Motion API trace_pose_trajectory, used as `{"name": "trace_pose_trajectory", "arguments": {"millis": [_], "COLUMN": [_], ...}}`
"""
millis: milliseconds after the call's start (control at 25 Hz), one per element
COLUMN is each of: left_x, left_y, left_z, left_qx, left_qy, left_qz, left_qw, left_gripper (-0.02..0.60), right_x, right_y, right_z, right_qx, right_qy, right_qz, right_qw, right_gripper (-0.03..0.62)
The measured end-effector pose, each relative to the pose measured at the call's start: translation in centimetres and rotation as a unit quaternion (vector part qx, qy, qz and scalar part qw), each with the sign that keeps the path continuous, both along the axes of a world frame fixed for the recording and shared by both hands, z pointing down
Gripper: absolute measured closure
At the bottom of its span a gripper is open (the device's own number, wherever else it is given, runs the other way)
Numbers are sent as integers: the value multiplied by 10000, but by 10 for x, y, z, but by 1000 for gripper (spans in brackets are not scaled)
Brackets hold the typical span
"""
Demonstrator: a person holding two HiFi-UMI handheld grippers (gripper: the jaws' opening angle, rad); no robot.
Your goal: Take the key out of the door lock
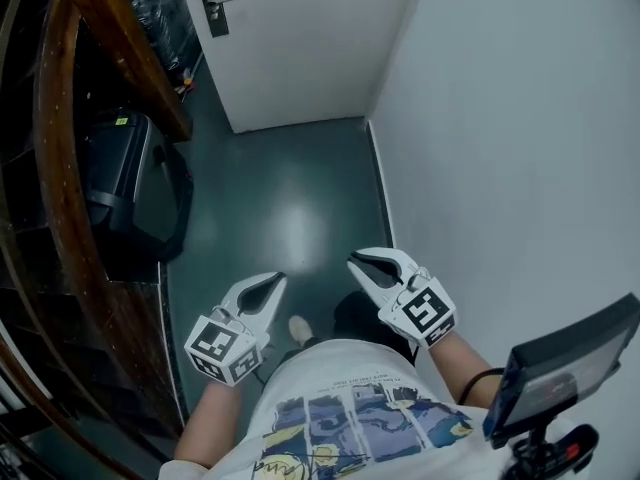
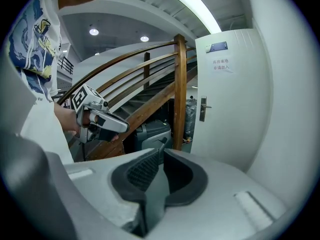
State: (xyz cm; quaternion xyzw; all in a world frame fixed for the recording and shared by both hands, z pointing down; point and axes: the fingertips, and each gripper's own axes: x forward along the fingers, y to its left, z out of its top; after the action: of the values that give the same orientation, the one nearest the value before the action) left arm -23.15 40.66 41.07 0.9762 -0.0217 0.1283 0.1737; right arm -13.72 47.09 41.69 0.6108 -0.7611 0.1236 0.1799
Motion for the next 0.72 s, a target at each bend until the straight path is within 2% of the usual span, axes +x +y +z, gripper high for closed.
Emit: {"name": "trace_pose_trajectory", "arguments": {"millis": [120, 240, 440, 720], "left_x": [-1, 12, 46, 106], "left_y": [-15, -34, -76, -150], "left_z": [-2, -5, -10, -28], "left_qx": [24, 40, 134, 355], "left_qy": [52, 109, 76, -139], "left_qz": [-113, -185, -310, -723], "left_qw": [9999, 9998, 9994, 9967], "left_gripper": [577, 577, 577, 577], "right_x": [-4, 9, 46, 112], "right_y": [-10, -27, -74, -163], "right_z": [2, -2, 0, -6], "right_qx": [-50, -23, 79, 287], "right_qy": [-3, -47, -137, -285], "right_qz": [-39, -13, -79, -611], "right_qw": [10000, 10000, 9998, 9973], "right_gripper": [574, 574, 572, 571]}}
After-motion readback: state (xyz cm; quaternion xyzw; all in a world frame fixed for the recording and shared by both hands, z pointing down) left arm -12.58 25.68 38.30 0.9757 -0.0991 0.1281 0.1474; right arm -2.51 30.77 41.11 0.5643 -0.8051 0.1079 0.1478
